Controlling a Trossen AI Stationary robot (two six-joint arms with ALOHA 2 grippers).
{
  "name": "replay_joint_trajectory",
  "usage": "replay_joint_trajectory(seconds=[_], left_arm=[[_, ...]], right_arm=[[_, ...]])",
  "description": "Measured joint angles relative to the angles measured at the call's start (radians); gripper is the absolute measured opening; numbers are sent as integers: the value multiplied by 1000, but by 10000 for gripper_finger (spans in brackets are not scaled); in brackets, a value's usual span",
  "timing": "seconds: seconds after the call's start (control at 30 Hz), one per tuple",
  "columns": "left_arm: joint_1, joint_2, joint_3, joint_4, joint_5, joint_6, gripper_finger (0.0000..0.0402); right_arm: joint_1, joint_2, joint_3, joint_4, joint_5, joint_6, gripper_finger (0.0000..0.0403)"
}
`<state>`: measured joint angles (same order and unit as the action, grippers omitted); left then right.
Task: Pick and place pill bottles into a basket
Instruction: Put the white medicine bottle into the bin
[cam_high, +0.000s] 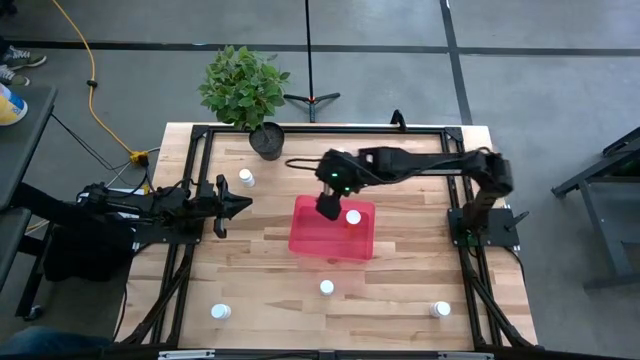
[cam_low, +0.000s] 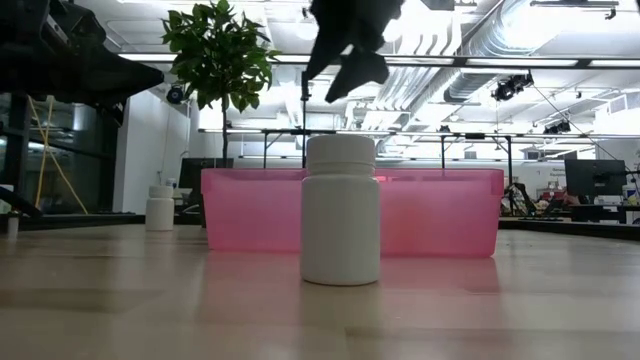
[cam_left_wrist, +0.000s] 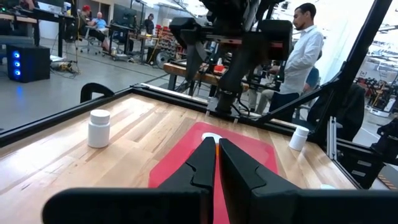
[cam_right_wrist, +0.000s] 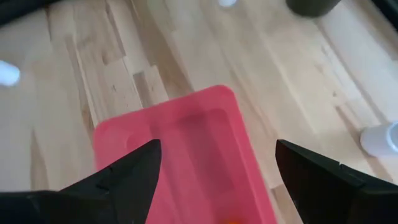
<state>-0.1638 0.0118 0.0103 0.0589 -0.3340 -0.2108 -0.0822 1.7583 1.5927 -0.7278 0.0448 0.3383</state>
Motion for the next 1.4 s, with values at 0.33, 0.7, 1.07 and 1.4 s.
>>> replay_joint_trajectory(seconds=[0.33,0.7,1.07,1.4], left_arm=[[0,0,0,0,-1,-3,58],[0,0,0,0,-1,-4,58],[0,0,0,0,0,-6,58],[0,0,0,0,0,-5,58]], right_arm=[[-1,-305,-525,556,-18,6,307],[-9,-392,-821,837,98,-143,307],[-10,-393,-843,838,157,-141,307],[-26,-389,-843,837,321,-118,307]])
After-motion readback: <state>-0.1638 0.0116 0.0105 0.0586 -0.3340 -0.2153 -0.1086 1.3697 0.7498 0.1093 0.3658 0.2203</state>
